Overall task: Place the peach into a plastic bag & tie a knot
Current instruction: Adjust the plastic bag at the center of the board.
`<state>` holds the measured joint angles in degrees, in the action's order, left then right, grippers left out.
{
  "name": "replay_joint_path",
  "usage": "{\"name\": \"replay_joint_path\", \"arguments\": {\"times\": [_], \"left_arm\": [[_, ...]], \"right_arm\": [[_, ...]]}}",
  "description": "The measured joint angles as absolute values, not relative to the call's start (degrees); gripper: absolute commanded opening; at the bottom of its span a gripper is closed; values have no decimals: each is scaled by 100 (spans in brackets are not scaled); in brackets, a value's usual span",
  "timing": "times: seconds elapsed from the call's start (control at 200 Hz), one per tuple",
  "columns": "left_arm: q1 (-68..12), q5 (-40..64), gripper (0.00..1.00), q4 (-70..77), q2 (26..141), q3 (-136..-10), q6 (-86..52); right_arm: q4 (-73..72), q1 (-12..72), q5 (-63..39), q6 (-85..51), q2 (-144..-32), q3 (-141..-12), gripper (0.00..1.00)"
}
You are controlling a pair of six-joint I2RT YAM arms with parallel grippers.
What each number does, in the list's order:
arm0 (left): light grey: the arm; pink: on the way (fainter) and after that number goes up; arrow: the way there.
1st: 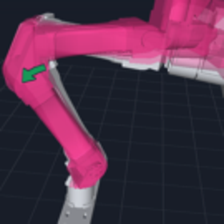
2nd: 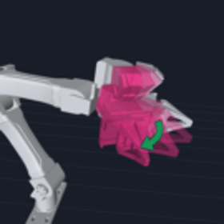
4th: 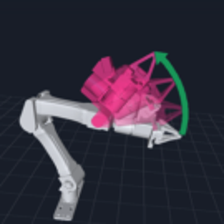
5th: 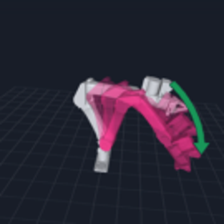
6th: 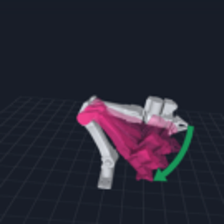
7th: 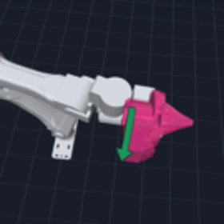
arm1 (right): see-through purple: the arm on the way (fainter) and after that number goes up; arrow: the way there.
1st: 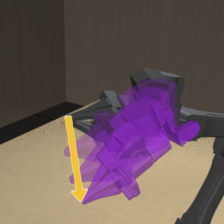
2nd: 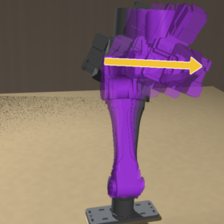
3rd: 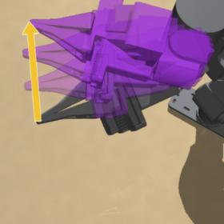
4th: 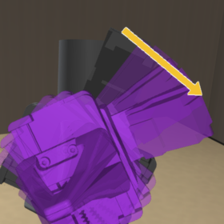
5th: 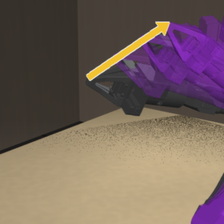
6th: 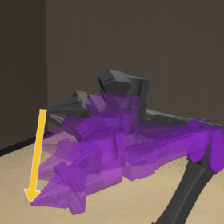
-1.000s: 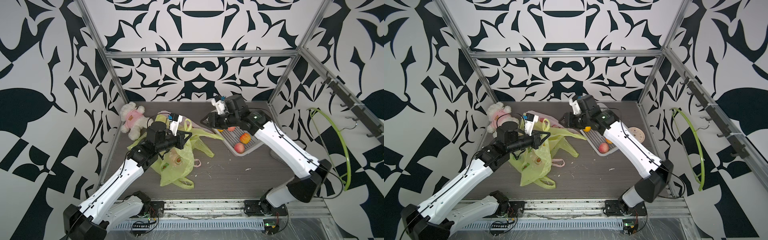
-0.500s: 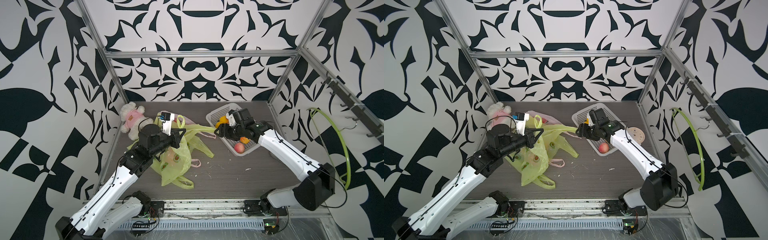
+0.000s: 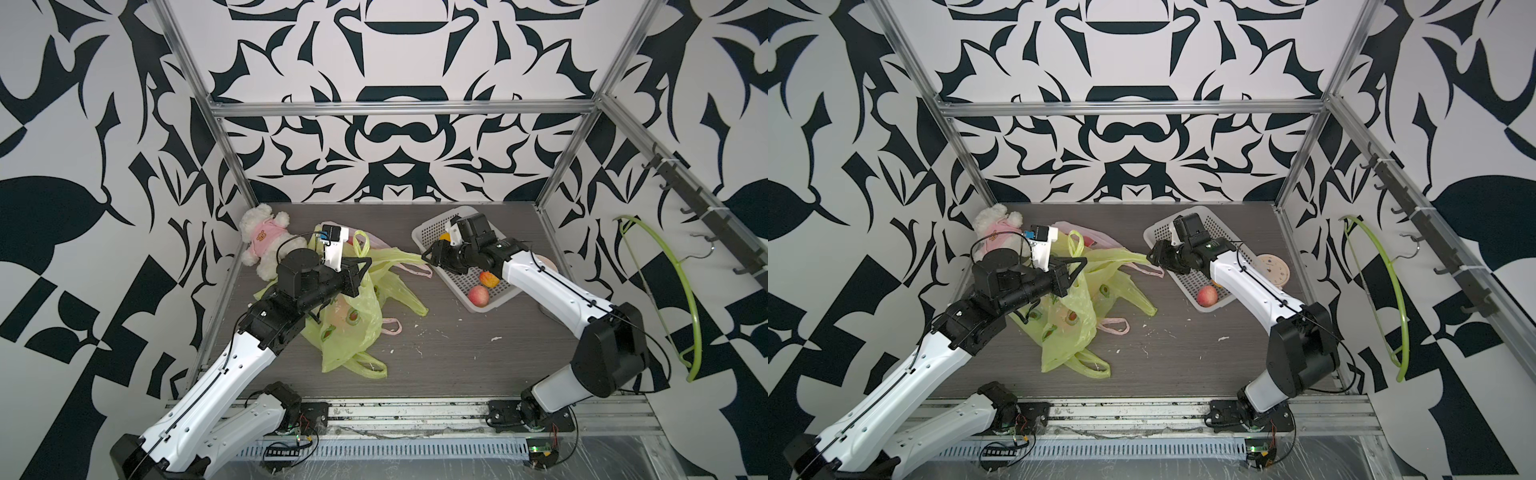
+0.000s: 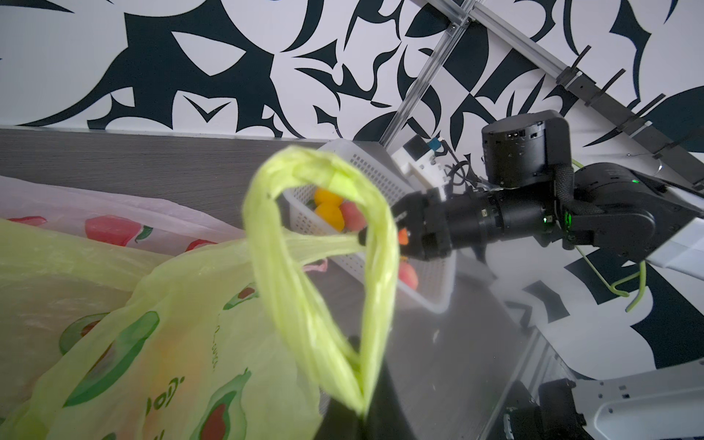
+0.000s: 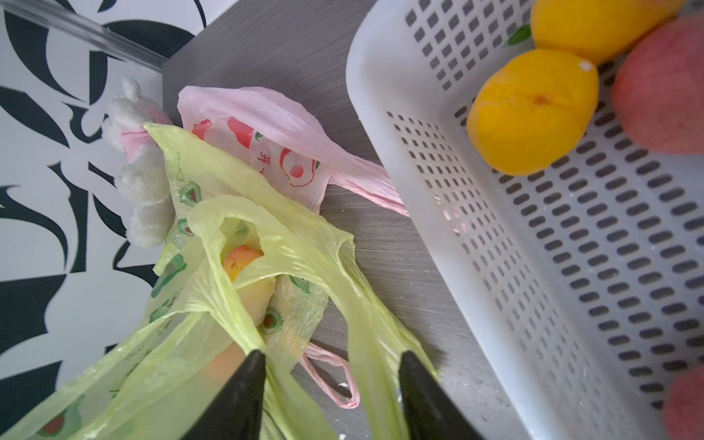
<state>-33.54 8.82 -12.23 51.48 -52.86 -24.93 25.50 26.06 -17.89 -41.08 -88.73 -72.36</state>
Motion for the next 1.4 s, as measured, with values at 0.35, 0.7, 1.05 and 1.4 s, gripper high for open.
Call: {"name": "replay_joint_path", "arguments": {"times": [0.35, 0.7, 1.05, 1.4], "left_arm": [[-3354, 854, 0, -1378, 5043, -5323, -2482], [-3350, 379, 0, -2036, 4486, -6322, -2088], [-3085, 471, 0, -2049, 5245, -6440, -2038], [-2335, 1466, 0, -1415, 6243, -6047, -2298]], "right_arm": [[2587, 2602, -2180, -4224, -8759, -7485, 0], [4193, 2777, -2438, -3959, -7671, -9828, 0], [5116, 2792, -2672, -4353, -6954, -10106, 0], [4816, 2783, -2237, -4174, -7607, -8877, 0]]}}
